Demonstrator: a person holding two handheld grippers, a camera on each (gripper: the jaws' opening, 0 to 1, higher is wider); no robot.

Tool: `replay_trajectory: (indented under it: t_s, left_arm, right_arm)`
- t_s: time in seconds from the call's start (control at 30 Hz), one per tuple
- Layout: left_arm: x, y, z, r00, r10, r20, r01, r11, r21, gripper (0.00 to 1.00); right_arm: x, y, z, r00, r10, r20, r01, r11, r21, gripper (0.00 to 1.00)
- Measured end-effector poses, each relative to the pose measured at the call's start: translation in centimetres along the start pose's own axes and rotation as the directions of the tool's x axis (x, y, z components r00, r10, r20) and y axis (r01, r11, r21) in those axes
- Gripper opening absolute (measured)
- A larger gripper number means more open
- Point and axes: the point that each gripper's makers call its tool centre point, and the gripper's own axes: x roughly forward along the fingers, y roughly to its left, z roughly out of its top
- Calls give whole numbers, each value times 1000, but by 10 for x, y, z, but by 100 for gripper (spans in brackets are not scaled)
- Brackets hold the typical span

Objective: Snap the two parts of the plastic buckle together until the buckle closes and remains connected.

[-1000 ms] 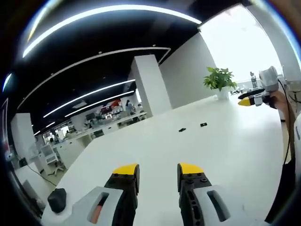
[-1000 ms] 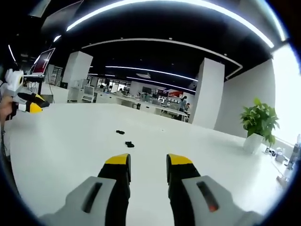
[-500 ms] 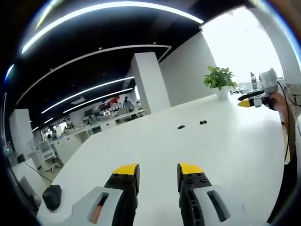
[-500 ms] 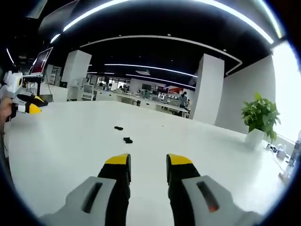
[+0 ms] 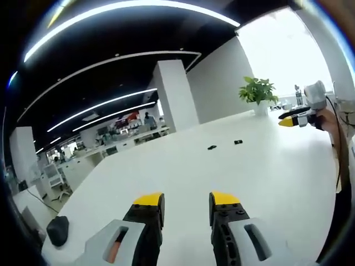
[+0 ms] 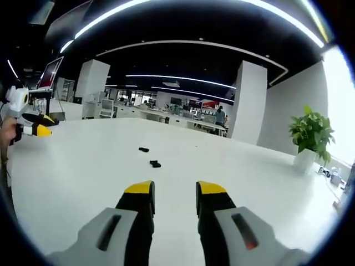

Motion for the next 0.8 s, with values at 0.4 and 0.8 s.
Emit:
replay_trajectory:
  t_s: [0.4,0.8]
  left_arm:
    - [6,-5,-3,1000,-24,-18,24,1000,0,33]
    - [10,-11,-4,999,-40,-26,40,999,4,33]
  right_arm:
    - [7,6,-1,1000,26,-7,-26,1000,1,30]
    - [14,11,1,999,51,-3,-51,999,-2,30]
